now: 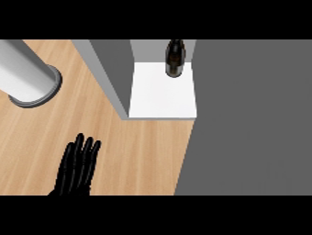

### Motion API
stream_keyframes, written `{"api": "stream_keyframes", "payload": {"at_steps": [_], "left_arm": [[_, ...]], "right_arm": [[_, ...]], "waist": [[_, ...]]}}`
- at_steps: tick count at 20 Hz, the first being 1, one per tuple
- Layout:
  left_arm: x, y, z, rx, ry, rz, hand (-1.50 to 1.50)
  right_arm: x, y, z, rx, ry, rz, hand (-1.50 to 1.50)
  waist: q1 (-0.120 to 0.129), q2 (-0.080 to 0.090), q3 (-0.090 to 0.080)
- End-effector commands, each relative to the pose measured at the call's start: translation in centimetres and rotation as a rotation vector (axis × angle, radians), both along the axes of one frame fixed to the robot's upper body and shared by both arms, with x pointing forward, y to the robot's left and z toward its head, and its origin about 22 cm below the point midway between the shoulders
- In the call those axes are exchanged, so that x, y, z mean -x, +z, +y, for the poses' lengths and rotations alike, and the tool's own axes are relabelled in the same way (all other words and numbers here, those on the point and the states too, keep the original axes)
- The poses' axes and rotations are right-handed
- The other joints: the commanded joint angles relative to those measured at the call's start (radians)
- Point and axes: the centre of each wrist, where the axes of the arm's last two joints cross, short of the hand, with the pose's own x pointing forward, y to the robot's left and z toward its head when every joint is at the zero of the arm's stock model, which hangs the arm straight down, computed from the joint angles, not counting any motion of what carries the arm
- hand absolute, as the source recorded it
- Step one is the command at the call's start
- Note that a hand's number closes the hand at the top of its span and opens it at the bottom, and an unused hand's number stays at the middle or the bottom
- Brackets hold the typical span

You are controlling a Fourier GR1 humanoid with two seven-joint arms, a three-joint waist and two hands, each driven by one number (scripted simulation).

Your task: Pick up the wine, place it into the cabinet and close the cabinet

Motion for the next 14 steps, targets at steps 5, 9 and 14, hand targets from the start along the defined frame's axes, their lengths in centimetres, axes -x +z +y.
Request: {"api": "stream_keyframes", "payload": {"at_steps": [5, 9, 14], "left_arm": [[-0.8, 0.9, 4.9, -0.015, 0.039, -0.032, -1.50], [0.6, 2.5, 6.3, 0.006, 0.039, -0.034, -1.50], [0.3, 2.2, 9.0, 0.001, 0.088, -0.047, -1.50]], "right_arm": [[3.3, 0.1, 1.0, -0.142, 0.190, 0.138, 1.50], [3.8, -0.1, 1.7, -0.160, 0.211, 0.179, 1.50], [4.7, 0.2, 4.4, -0.033, 0.380, 0.110, 1.50]], "waist": [[-0.001, -0.001, 0.000], [0.006, -0.002, 0.000], [0.008, -0.006, -0.001]]}}
